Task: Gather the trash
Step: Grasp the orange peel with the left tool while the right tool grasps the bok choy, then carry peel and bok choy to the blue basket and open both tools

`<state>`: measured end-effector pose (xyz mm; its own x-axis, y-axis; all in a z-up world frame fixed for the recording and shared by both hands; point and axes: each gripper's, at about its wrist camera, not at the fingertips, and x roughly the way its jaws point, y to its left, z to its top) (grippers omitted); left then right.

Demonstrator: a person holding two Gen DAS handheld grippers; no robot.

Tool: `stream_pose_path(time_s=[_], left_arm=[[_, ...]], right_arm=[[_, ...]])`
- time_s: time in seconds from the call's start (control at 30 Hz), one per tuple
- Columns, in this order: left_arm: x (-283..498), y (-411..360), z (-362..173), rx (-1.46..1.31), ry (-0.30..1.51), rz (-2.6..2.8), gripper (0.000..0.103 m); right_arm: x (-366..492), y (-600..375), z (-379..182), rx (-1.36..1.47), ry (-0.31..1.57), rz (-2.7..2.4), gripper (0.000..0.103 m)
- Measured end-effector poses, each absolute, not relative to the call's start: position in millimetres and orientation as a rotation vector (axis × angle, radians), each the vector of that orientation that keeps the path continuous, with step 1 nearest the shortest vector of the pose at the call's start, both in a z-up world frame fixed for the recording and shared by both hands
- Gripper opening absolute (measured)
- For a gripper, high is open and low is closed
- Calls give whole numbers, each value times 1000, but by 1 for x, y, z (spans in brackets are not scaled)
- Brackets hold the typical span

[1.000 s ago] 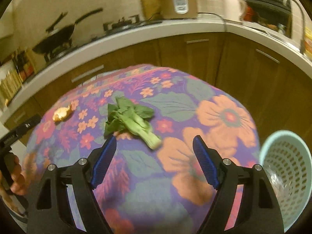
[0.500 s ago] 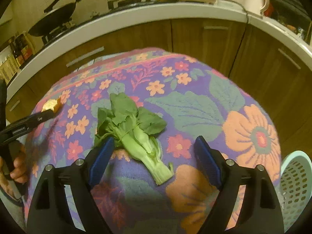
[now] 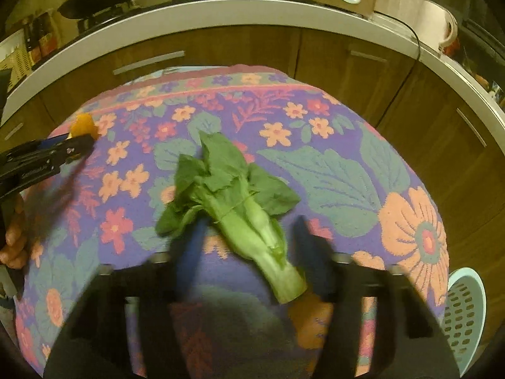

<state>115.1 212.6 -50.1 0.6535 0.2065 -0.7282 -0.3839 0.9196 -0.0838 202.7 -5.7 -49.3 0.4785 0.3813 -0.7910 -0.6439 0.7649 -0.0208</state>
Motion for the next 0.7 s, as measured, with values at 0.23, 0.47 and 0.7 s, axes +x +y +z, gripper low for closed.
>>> stream_pose_path(time_s=[0.23,0.47,0.7], left_arm=[[110,211,-45,-252,748,299,19],[109,184,-31,-216,707,179,18],[108,127,3,-162,622,1,18]], right_arm=[[202,-13,-42,-280,846,677,27],[200,-43,-25,-143,795,671,27],[192,-89,-10,-87,758,602,27]])
